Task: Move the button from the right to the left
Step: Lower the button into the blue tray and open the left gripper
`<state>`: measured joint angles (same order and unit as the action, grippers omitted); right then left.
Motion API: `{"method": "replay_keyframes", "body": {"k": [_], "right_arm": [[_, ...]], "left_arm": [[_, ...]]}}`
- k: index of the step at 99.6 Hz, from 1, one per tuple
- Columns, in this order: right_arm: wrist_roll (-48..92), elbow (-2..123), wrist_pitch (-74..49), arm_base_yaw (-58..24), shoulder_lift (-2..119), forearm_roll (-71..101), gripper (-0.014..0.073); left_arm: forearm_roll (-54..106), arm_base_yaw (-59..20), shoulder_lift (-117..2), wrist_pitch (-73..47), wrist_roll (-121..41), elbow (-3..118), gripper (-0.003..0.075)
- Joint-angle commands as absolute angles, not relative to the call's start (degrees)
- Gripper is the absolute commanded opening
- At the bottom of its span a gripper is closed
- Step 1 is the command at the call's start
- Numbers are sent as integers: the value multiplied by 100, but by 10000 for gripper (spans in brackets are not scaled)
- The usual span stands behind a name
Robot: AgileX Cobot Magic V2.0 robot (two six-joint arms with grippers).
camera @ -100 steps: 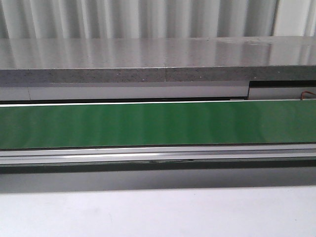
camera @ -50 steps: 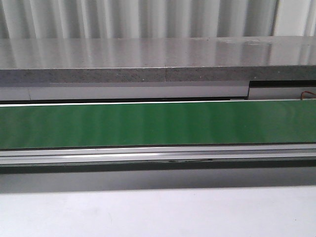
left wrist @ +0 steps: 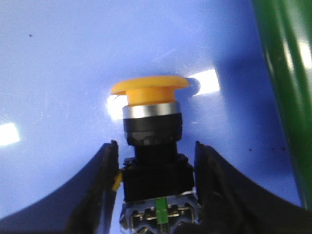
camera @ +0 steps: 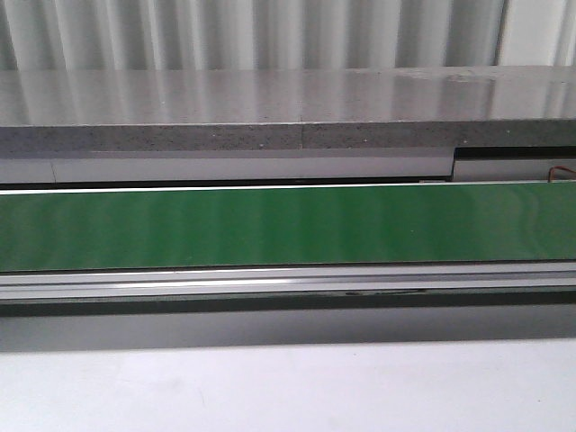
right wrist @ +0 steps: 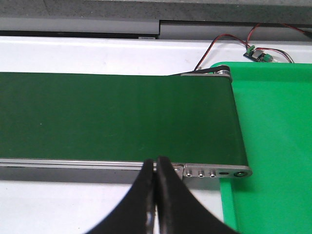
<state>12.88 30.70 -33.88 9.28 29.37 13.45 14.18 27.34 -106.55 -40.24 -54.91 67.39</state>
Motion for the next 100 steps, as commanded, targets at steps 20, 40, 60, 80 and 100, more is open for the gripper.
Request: {"method": "replay_keyframes", "body": {"k": [20,40,60,80,100], "right_arm": [[1333,3205,-3017,927,2949,1347,-67],[1333,3205,-3017,927,2949,1347,-67],[1333,3205,-3017,927,2949,1347,-67],[1333,3205,-3017,927,2949,1347,-67],[1333,3205,-3017,927,2949,1347,-67]], "left_arm": [[1575,2744,-10405,-3882,-5500,6907,166],[1628,2744,-10405,-3882,-5500,6907,327],[1642,2744,-10467,-3918,-5500,6907,455],[1597,2744,-10530,-3892,-5504,6907,485],[1552,2744,-10442,-3824,-5504,7130,484]]}}
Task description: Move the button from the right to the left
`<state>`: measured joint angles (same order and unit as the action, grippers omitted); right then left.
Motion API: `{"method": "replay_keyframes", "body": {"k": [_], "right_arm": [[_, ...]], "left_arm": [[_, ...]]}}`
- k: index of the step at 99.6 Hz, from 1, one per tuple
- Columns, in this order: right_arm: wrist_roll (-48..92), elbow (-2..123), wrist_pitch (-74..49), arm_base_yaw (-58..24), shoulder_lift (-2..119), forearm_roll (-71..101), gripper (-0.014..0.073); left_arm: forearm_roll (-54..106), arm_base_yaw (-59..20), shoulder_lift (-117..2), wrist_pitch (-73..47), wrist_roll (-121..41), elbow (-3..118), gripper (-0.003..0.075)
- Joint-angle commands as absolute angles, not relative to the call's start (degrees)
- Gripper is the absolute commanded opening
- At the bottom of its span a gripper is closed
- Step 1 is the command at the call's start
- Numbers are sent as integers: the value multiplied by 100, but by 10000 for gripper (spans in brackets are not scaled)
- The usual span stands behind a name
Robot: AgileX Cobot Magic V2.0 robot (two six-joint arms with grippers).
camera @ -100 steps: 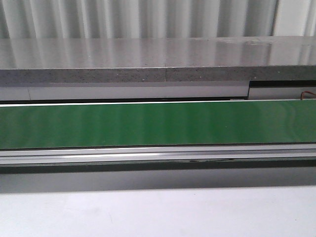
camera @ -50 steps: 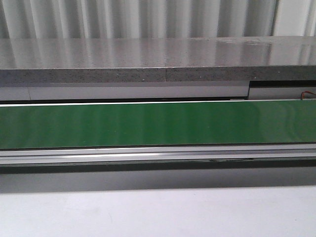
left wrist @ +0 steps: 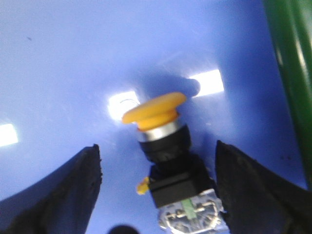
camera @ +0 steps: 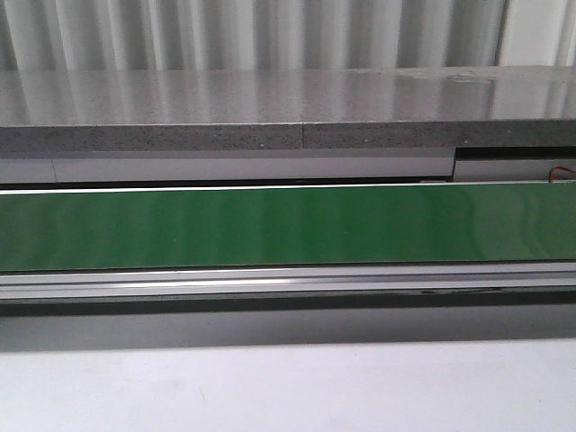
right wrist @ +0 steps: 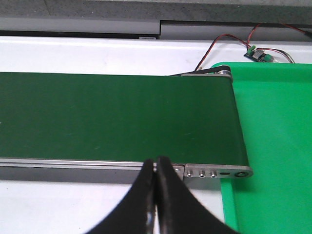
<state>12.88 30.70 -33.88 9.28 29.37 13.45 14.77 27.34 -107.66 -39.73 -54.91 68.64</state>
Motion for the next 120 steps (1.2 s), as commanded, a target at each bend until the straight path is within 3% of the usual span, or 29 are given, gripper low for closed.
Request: {"method": "replay_keyframes", "body": {"k": [1,29,61,120], "right_arm": [[1333,3205,-3017,927,2949,1347,-67],[1333,3205,-3017,927,2949,1347,-67],[1333,3205,-3017,927,2949,1347,-67],[1333,3205,-3017,927,2949,1347,-67]], "left_arm": [[1563,2744,-10417,-3824,-5504,7155,484],[2043,2744,-9740,-3821,-5482,7463,484],[3823,2526,-8871,-3862,-5517,7367,484],[4517,230,-6346,-1533,-5526,5124,482]]}}
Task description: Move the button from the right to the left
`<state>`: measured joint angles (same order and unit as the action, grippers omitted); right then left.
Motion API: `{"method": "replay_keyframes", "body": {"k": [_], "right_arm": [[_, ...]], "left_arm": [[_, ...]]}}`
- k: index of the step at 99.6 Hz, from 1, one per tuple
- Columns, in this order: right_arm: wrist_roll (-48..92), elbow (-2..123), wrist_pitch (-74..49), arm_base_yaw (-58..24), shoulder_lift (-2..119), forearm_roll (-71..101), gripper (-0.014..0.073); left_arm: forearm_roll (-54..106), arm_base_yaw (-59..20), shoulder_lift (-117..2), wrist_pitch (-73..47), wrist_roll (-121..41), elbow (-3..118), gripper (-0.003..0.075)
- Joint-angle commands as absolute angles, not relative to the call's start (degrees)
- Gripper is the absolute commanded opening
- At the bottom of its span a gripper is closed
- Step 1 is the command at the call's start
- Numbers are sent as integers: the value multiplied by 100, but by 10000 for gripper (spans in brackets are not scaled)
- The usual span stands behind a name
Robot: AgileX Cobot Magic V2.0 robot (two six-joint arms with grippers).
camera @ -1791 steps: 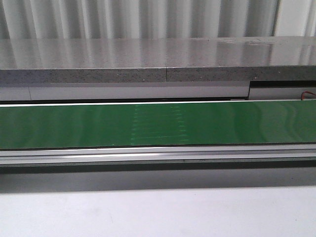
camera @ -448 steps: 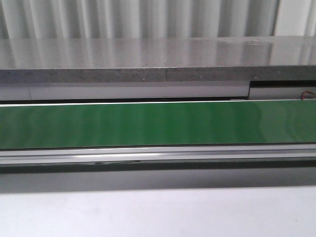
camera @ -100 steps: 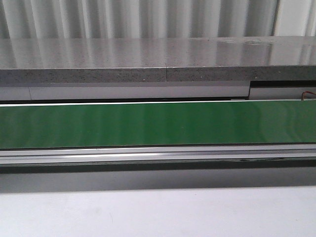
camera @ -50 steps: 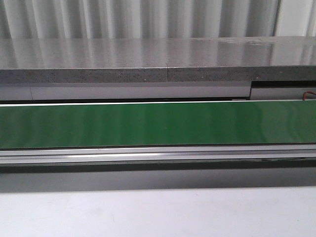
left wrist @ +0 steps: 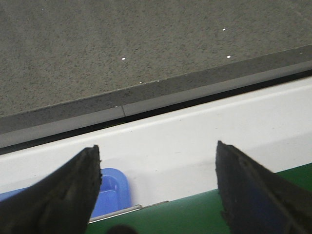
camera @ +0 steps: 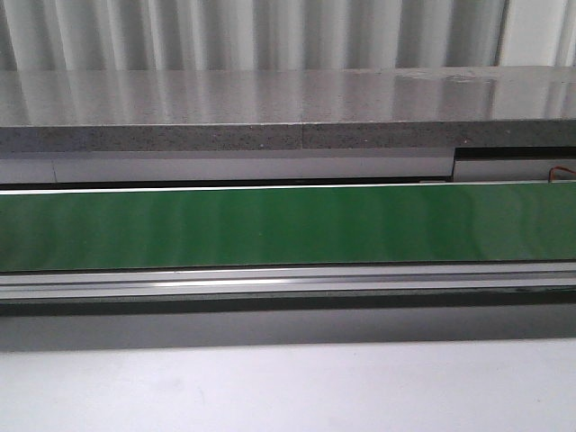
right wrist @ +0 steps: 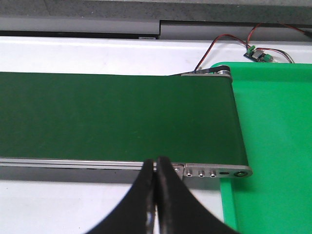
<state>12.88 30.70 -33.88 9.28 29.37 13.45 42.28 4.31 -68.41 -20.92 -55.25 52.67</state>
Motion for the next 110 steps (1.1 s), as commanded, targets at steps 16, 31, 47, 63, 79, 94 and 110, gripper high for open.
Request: {"method": "replay_keyframes", "body": {"k": [16,31,47,63,79,94,110], "right_arm": [[1333,3205,-3017,927,2949,1347,-67],[1333,3205,-3017,927,2949,1347,-67],[1333,3205,-3017,927,2949,1347,-67],[1333,3205,-3017,927,2949,1347,-67],[1333,3205,-3017,927,2949,1347,-67],[1333,3205,-3017,927,2949,1347,-67],[1333,3205,-3017,927,2949,1347,-67]], "left_arm": [[4861,-80,-5612,-1228,-5526,4321,480],[5260,-188,-4946,-1228,-5526,3630,432],[5690,-201,-4245,-1187,-5526,3036,282],[5771,-201,-3744,-1175,-5526,2748,12],[6033,-201,-3662,-1146,-5526,2733,-20],[6033,-201,-3662,-1146,-5526,2733,-20],[6092,-201,-3662,-1146,-5526,2733,-20]]}}
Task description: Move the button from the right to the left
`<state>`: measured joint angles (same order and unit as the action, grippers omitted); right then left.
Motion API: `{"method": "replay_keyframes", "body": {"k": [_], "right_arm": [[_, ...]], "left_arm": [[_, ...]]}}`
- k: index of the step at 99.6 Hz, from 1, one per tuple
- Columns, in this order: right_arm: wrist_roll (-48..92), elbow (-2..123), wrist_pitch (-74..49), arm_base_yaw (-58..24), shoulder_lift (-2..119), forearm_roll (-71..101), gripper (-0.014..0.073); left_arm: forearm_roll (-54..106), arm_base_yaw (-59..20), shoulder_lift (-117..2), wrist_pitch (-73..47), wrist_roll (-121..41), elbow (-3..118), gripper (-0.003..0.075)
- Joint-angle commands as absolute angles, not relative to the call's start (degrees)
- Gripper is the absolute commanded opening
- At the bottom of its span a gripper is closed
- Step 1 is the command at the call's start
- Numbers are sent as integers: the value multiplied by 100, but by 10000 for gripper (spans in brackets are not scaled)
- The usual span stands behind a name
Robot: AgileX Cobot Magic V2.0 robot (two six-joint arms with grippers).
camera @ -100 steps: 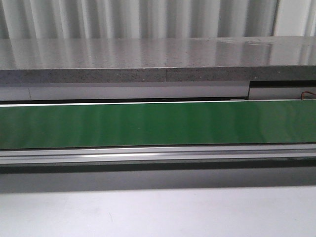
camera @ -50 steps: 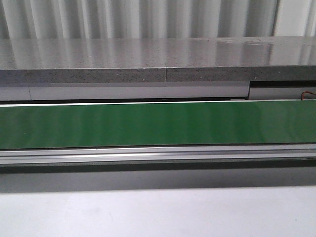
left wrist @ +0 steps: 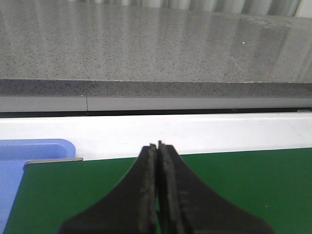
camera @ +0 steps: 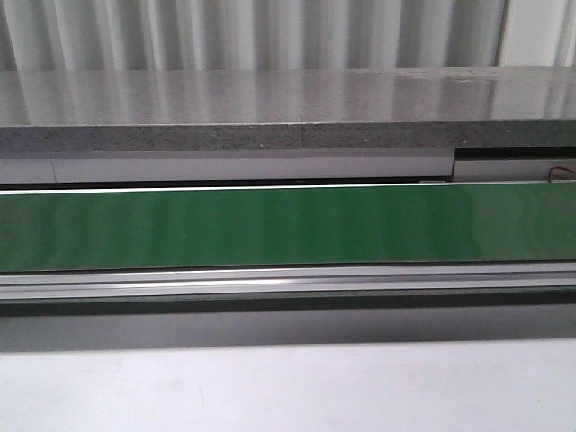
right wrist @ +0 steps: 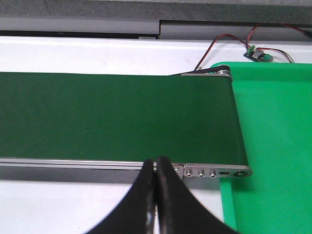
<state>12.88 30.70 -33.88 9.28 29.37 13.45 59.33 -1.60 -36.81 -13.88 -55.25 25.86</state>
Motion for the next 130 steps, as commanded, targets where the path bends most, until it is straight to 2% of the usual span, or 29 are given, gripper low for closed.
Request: {"method": "replay_keyframes", "body": {"k": [1,47,72,81,106,130], "right_arm": [[1333,3205,-3017,927,2949,1347,-67],[1333,3205,-3017,927,2949,1347,-67],[1333,3205,-3017,927,2949,1347,-67],[1333,3205,-3017,927,2949,1347,-67],[1333,3205,-3017,927,2949,1347,-67],[1333,3205,-3017,927,2949,1347,-67]], "left_arm": [[6092,-201,-3662,-1146,-5526,2733,-20],[6092,-201,-3662,-1146,-5526,2733,-20],[5969,-259,-3662,-722,-5497,2733,-20],[5175,-384,-3585,-654,-4951,2728,-20],[1371,-603,-3163,-191,-1108,2331,-20],[254,-603,-2493,400,-204,1551,-20]]}}
